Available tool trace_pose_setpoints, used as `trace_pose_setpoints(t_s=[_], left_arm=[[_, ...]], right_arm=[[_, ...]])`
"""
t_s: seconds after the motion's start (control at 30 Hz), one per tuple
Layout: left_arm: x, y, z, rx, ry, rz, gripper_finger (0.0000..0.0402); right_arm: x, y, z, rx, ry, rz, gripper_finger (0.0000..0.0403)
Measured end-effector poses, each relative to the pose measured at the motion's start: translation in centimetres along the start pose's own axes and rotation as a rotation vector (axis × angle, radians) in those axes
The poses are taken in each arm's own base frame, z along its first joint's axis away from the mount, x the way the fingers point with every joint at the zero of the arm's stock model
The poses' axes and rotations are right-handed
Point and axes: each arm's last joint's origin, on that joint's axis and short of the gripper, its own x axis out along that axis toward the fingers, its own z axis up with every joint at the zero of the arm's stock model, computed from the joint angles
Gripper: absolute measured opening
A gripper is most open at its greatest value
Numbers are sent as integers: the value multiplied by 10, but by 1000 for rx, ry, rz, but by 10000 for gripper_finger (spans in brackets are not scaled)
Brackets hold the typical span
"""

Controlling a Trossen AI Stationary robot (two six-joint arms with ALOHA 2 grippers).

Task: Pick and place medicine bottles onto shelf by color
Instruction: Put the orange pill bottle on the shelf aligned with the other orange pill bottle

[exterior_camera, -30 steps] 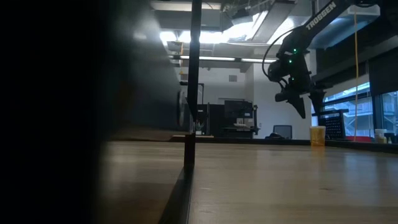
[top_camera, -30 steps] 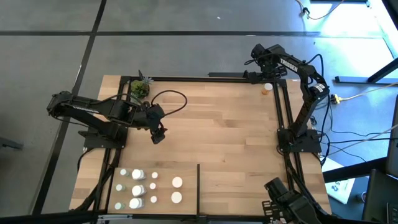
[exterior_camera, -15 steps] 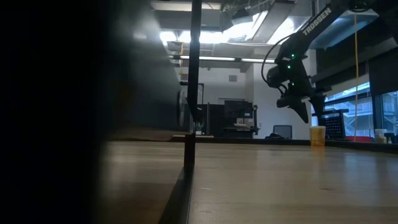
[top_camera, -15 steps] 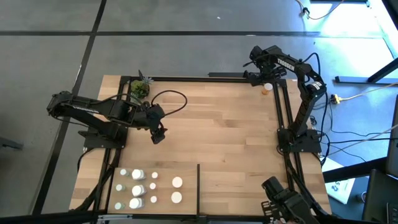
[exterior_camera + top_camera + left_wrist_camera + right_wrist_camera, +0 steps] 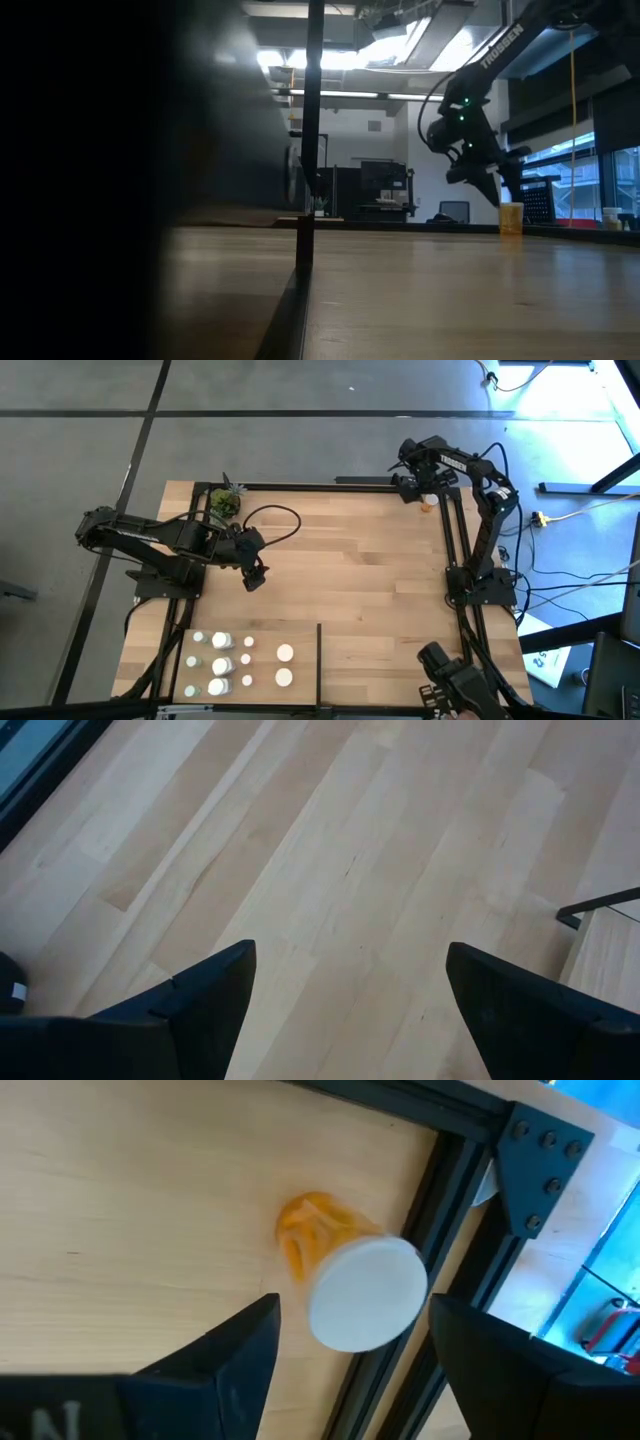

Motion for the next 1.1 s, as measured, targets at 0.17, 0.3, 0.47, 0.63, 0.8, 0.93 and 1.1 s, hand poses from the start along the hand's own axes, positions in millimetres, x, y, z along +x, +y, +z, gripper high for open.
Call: trace_pose_setpoints(t_s=[0.17, 0.3, 0.47, 0.63, 0.8, 0.93, 1.1], left_arm=[[0, 0, 0, 0, 0, 0, 322], [0, 0, 0, 0, 0, 0, 322], [0, 0, 0, 0, 0, 0, 322], [0, 0, 0, -4, 0, 0, 322], [0, 0, 0, -4, 0, 0, 322], [0, 0, 0, -4, 0, 0, 322], [0, 0, 0, -5, 0, 0, 322]], right_arm=[[6, 2, 3, -24, 5, -21, 257], [6, 3, 4, -24, 2, -23, 257], [6, 3, 6, -19, -16, -23, 257], [6, 3, 6, -18, -17, -23, 257], [6, 3, 6, -19, -20, -23, 257], [6, 3, 6, -22, -20, -23, 257], [6, 3, 6, -39, -19, -20, 257]])
